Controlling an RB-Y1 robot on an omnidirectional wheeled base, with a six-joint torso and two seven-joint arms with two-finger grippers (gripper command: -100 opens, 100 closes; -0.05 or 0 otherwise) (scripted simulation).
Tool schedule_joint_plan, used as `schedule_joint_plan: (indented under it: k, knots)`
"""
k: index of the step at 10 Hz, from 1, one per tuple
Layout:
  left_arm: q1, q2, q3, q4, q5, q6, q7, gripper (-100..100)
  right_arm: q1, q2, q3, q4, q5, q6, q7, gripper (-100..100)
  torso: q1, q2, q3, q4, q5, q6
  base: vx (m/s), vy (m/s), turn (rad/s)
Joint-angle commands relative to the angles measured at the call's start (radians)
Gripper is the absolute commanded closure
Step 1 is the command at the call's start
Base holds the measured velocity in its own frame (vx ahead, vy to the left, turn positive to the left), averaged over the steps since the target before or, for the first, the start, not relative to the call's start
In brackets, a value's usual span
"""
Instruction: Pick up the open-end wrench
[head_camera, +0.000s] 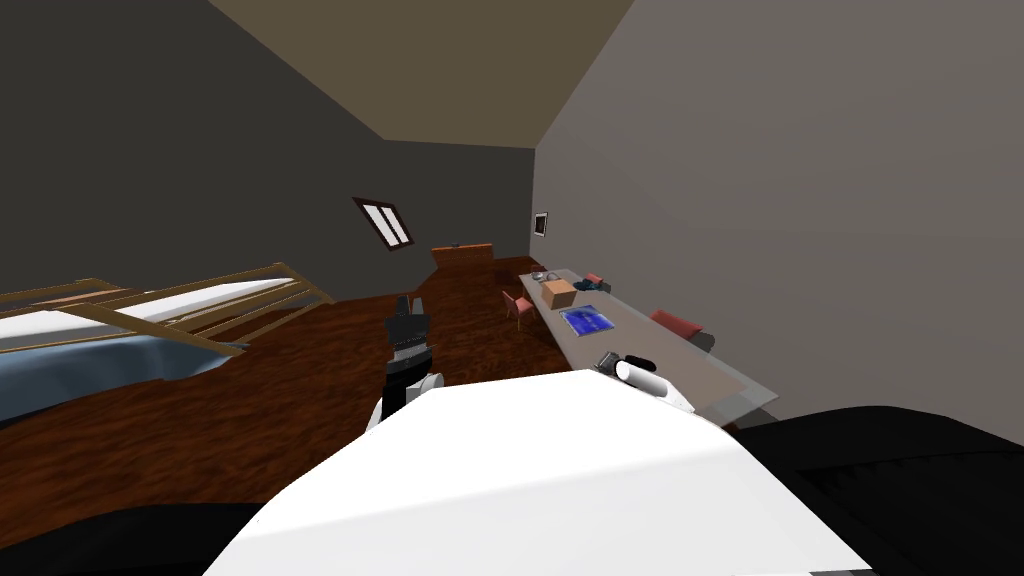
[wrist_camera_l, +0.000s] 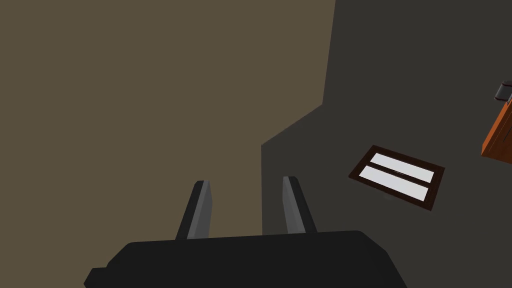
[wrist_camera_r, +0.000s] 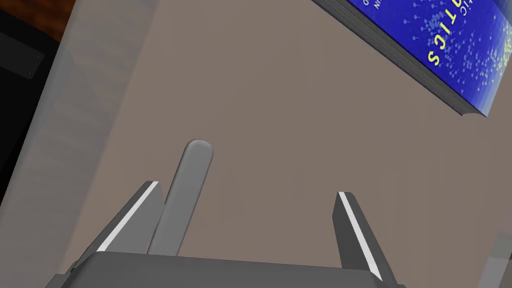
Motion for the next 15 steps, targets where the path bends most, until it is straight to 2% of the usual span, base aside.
schedule_joint_plan:
  k: [1,2,3,4,5,6,7,8,9,11,12,15]
  knots:
    - [0.000,0.000,0.000,0.000,0.000,0.000,0.000,0,-0.006,-0.001,-0.006,0.031,-0.002,0.045,-0.010,-100,0.000,0.000,0.000,0.000,0.000,0.000,0.071,0.000,-0.012]
    - [0.000,0.000,0.000,0.000,0.000,0.000,0.000,0,-0.008,-0.008,-0.018,0.063,-0.014,0.081,-0.026,-100,0.001,0.001,0.000,0.000,0.000,0.000,0.093,0.008,-0.016]
    - [0.000,0.000,0.000,0.000,0.000,0.000,0.000,0,-0.008,-0.008,-0.018,0.074,-0.014,0.094,-0.026,-100,0.001,0.000,0.000,0.000,0.000,0.000,0.081,0.004,-0.021]
    - [0.000,0.000,0.000,0.000,0.000,0.000,0.000,0,-0.009,-0.015,-0.029,0.115,-0.025,0.130,-0.040,-100,0.001,0.000,0.000,0.000,0.000,0.000,0.083,0.003,-0.035]
    - [0.000,0.000,0.000,0.000,0.000,0.000,0.000,0,-0.009,-0.015,-0.029,0.115,-0.025,0.141,-0.040,-100,0.001,0.000,0.000,0.000,0.000,0.000,0.078,0.003,-0.015]
    - [0.000,0.000,0.000,0.000,0.000,0.000,0.000,0,-0.009,-0.021,-0.040,0.154,-0.034,0.170,-0.054,-100,0.001,0.001,0.000,0.000,0.000,0.000,0.101,-0.008,-0.023]
    - [0.000,0.000,0.000,0.000,0.000,0.000,0.000,0,-0.009,-0.021,-0.040,0.154,-0.034,0.185,-0.054,-100,0.000,0.000,0.000,0.000,0.000,0.000,0.078,-0.018,-0.018]
    - [0.000,0.000,0.000,0.000,0.000,0.000,0.000,0,-0.009,-0.027,-0.050,0.186,-0.043,0.224,-0.066,-100,0.000,0.001,0.000,0.000,0.000,0.000,0.072,-0.026,-0.028]
    - [0.000,0.000,0.000,0.000,0.000,0.000,0.000,0,-0.009,-0.027,-0.050,0.191,-0.043,0.226,-0.066,-100,-0.001,0.001,0.000,0.000,0.000,0.000,0.073,-0.020,-0.013]
    - [0.000,0.000,0.000,0.000,0.000,0.000,0.000,0,-0.009,-0.036,-0.067,0.251,-0.058,0.291,-0.089,-100,0.000,0.000,0.000,0.000,0.000,0.000,0.106,-0.007,-0.036]
    - [0.000,0.000,0.000,0.000,0.000,0.000,0.000,0,-0.009,-0.036,-0.067,0.256,-0.058,0.298,-0.089,-100,0.000,-0.001,-0.001,0.000,0.000,0.000,0.084,-0.008,-0.016]
    - [0.000,0.000,0.000,0.000,0.000,0.000,0.000,0,-0.006,-0.043,-0.084,0.332,-0.073,0.375,-0.114,-100,-0.002,0.000,0.000,0.000,-0.001,0.000,0.097,-0.044,-0.032]
